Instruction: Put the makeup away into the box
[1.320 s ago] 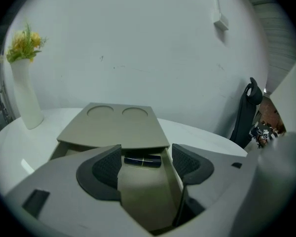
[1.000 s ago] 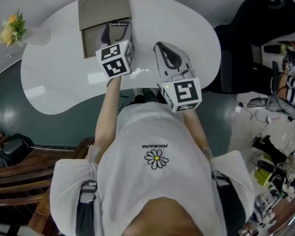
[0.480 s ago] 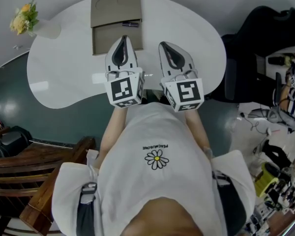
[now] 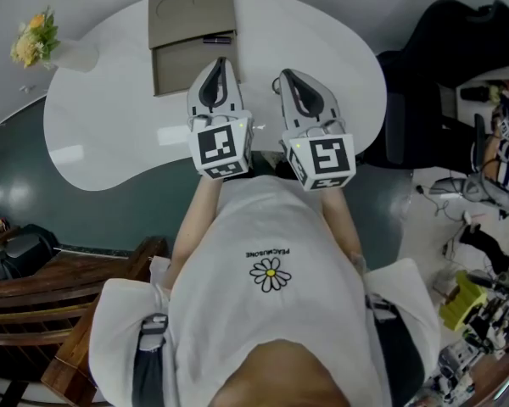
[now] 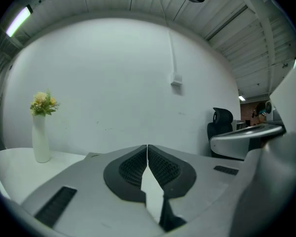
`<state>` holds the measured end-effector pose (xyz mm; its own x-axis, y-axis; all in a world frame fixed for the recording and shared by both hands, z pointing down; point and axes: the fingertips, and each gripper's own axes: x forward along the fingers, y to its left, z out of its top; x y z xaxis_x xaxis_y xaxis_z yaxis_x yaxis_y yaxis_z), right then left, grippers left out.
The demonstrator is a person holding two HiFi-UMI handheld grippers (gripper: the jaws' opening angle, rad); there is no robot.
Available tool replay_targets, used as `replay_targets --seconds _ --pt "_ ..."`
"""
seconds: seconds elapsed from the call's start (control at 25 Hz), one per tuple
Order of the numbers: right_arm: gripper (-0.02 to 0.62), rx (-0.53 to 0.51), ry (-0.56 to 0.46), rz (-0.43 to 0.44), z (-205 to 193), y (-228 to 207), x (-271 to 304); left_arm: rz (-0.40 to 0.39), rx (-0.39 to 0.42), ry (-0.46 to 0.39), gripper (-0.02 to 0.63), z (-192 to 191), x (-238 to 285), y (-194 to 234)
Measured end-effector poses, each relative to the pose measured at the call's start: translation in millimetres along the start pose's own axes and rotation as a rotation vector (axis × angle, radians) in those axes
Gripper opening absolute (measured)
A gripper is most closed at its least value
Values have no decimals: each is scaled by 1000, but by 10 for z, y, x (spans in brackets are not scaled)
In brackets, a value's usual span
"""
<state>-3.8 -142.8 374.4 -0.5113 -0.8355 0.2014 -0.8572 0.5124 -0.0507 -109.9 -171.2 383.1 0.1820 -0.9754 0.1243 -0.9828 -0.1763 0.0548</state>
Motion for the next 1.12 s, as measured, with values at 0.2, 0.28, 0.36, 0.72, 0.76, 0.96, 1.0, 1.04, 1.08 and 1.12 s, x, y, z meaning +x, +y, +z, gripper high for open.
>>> replay_targets --seconds 0.2,0.28,0.36,0.72,0.76,0.96,1.0,1.04,1.08,1.12 --pt "31 15 11 -65 -62 -210 -175 -168 -26 65 175 -171 156 -421" --pt "31 22 13 -90 -87 -304 -249 -222 -19 96 225 -270 215 -608" --pt "31 29 16 -118 -108 -403 -319 -272 -9 135 267 -413 263 -790" --pt "31 51 21 -235 -157 -729 -558 -370 16 420 336 -1434 390 -1135" --pt "31 51 23 -246 -164 -761 -593 -381 39 462 336 -1572 384 -1160" --pt "31 50 33 -308 -202 -934 -768 -390 133 606 334 -2097 378 -1178" --pt "31 50 34 -318 -207 -966 -797 -388 141 621 334 -2162 388 -1174" --pt "31 49 35 -327 -213 -995 -825 -387 143 635 334 -2211 395 -1177" --pt "31 48 36 -334 -218 -1020 -852 -387 139 648 334 -2247 396 -1185" --pt "31 45 38 -340 -223 -1041 -878 -387 134 659 334 -2279 393 -1198"
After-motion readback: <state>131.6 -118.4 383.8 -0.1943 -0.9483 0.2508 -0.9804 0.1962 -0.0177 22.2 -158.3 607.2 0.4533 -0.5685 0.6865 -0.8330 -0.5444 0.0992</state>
